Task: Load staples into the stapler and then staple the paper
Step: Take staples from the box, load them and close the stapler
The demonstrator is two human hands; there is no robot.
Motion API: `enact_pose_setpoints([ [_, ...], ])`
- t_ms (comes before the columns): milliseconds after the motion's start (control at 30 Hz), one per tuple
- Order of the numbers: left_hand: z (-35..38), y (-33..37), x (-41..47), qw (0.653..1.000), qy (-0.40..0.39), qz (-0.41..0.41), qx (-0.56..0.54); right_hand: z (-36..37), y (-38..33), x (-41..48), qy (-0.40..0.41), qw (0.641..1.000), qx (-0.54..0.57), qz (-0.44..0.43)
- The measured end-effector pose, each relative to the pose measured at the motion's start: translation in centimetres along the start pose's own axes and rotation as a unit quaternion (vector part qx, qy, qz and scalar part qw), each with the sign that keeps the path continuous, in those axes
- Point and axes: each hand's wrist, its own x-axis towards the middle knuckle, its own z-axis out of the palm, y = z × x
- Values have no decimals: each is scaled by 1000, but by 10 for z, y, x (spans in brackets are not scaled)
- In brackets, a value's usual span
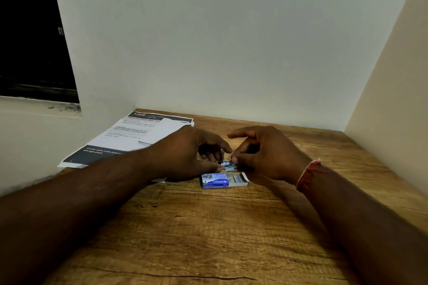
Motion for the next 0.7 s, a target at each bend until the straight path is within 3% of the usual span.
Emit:
enact_pose_setpoints([
  [333, -1, 2, 0, 1000, -7, 5, -1, -4, 1, 0, 34, 999, -19, -34],
  [700, 2, -2, 0, 1000, 7, -8, -3, -5, -5, -4, -33, 999, -7, -34],
])
